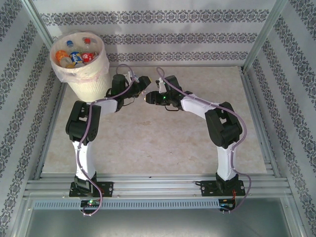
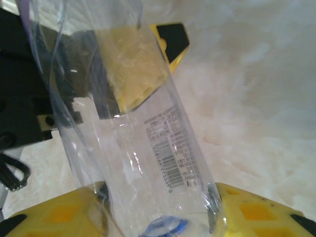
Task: Put the plastic bottles in the bin
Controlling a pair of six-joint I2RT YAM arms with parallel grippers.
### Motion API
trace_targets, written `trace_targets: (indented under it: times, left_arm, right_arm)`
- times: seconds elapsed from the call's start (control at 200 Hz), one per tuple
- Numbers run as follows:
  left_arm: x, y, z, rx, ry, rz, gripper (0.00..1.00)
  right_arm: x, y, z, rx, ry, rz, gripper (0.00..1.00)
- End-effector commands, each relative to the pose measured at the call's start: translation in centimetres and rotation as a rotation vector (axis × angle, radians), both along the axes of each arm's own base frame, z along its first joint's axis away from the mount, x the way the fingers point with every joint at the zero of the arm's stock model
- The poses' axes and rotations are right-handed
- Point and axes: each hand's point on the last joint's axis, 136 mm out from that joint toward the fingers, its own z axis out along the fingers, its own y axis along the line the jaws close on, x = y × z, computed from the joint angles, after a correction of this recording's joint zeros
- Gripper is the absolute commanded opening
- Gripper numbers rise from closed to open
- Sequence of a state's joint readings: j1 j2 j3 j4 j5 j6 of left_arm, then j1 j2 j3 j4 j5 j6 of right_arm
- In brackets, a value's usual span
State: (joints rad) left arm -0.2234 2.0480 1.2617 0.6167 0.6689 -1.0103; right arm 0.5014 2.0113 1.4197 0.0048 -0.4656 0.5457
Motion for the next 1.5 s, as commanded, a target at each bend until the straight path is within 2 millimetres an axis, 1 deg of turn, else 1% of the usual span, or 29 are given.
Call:
trace_targets:
  times: [0.0, 0.065, 0.105, 0.17, 0.185, 0.265, 0.36, 0.42, 0.43, 0.485, 0.495, 0.53, 0.555, 0.575, 0.61, 0.645, 0.685, 0.734, 0.754, 0.769, 0.829, 0.864, 0.924, 1.004, 1.089, 1.124, 1.229, 1.329, 1.494]
  left_arm:
    - [0.0, 1.1, 5.2, -0.125, -0.129, 0.012, 0.81]
    - [-0.2, 1.6, 6.0, -0.136, -0.142, 0.024, 0.73]
    - [-0.4, 1.9, 6.5, -0.135, -0.151, 0.029, 0.69]
    - [-0.8, 2.2, 7.7, -0.125, -0.167, 0.029, 0.64]
    - [-0.8, 2.3, 7.9, -0.121, -0.168, 0.031, 0.63]
    - [-1.2, 3.0, 9.4, -0.080, -0.173, 0.039, 0.60]
    - [-1.9, 4.5, 11.4, 0.002, -0.185, 0.067, 0.58]
    - [-2.5, 5.8, 13.2, 0.056, -0.202, 0.088, 0.57]
    - [-2.6, 6.0, 13.5, 0.066, -0.207, 0.088, 0.57]
    - [-3.2, 7.9, 15.8, 0.134, -0.228, 0.117, 0.57]
    - [-3.3, 8.3, 16.4, 0.150, -0.239, 0.128, 0.56]
    - [-3.7, 10.0, 17.4, 0.218, -0.227, 0.165, 0.56]
    - [-4.0, 11.3, 18.6, 0.269, -0.232, 0.198, 0.56]
    - [-4.4, 12.2, 19.2, 0.310, -0.229, 0.221, 0.55]
    - [-4.9, 13.9, 21.2, 0.376, -0.246, 0.260, 0.55]
    - [-5.5, 15.3, 22.6, 0.440, -0.254, 0.287, 0.55]
    - [-6.0, 17.0, 24.7, 0.505, -0.269, 0.321, 0.55]
    - [-6.6, 18.9, 26.7, 0.579, -0.270, 0.360, 0.56]
    - [-6.6, 19.7, 26.9, 0.600, -0.258, 0.372, 0.56]
    - [-6.7, 20.3, 27.7, 0.611, -0.266, 0.382, 0.56]
    - [-6.9, 22.7, 28.8, 0.644, -0.226, 0.431, 0.56]
    - [-6.9, 24.3, 29.2, 0.651, -0.201, 0.465, 0.56]
    - [-6.7, 26.2, 29.7, 0.647, -0.178, 0.501, 0.55]
    - [-5.9, 28.8, 29.6, 0.631, -0.147, 0.544, 0.56]
    - [-4.3, 31.7, 28.5, 0.598, -0.092, 0.586, 0.55]
    - [-3.5, 32.4, 28.0, 0.583, -0.081, 0.586, 0.54]
    - [-1.0, 32.9, 26.7, 0.545, -0.084, 0.541, 0.53]
    - [0.8, 32.5, 25.8, 0.513, -0.101, 0.501, 0.52]
    - [2.6, 32.8, 23.2, 0.503, -0.076, 0.469, 0.52]
  right_arm:
    - [-1.0, 0.9, 3.7, 0.065, -0.095, 0.071, 0.44]
    - [-1.0, 0.7, 4.6, 0.070, -0.115, 0.068, 0.45]
    - [-1.1, 0.7, 5.2, 0.074, -0.128, 0.074, 0.48]
    - [-1.4, 0.8, 6.5, 0.086, -0.157, 0.092, 0.57]
    - [-1.5, 0.9, 7.0, 0.090, -0.170, 0.104, 0.60]
    - [-1.7, 0.6, 9.0, 0.087, -0.219, 0.119, 0.74]
    - [-2.0, -0.1, 11.7, 0.085, -0.305, 0.132, 0.82]
    - [-2.1, -1.1, 13.6, 0.091, -0.353, 0.123, 0.87]
    - [-2.1, -1.4, 14.2, 0.095, -0.366, 0.117, 0.88]
    - [-2.0, -2.6, 15.9, 0.104, -0.405, 0.088, 0.91]
    - [-1.9, -2.8, 16.2, 0.106, -0.412, 0.082, 0.91]
    - [-1.8, -3.5, 17.1, 0.110, -0.433, 0.061, 0.92]
    - [-1.7, -4.1, 17.7, 0.111, -0.449, 0.041, 0.94]
    - [-1.6, -4.7, 18.2, 0.109, -0.464, 0.021, 0.97]
    - [-1.4, -5.4, 18.7, 0.102, -0.482, -0.008, 0.98]
    - [-1.2, -6.0, 19.1, 0.094, -0.494, -0.031, 0.98]
    - [-1.0, -6.6, 19.2, 0.081, -0.505, -0.056, 0.98]
    - [-0.8, -7.2, 19.3, 0.071, -0.515, -0.083, 0.98]
    - [-0.6, -7.5, 19.2, 0.065, -0.516, -0.099, 0.98]
    - [-0.5, -7.6, 19.2, 0.063, -0.517, -0.104, 0.98]
    - [-0.2, -8.1, 18.7, 0.053, -0.506, -0.133, 0.98]
    - [-0.1, -8.3, 18.4, 0.053, -0.495, -0.142, 0.98]
    - [0.3, -8.7, 17.8, 0.049, -0.472, -0.165, 0.98]
    - [0.6, -9.1, 17.3, 0.042, -0.450, -0.189, 0.98]
    - [0.9, -9.5, 16.9, 0.033, -0.432, -0.207, 0.98]
    - [0.9, -9.7, 16.9, 0.028, -0.425, -0.212, 0.98]
    - [0.9, -10.0, 16.5, 0.006, -0.410, -0.224, 0.98]
    - [0.9, -10.4, 16.0, -0.014, -0.396, -0.237, 0.98]
    - [1.0, -10.6, 15.7, -0.023, -0.379, -0.251, 0.98]
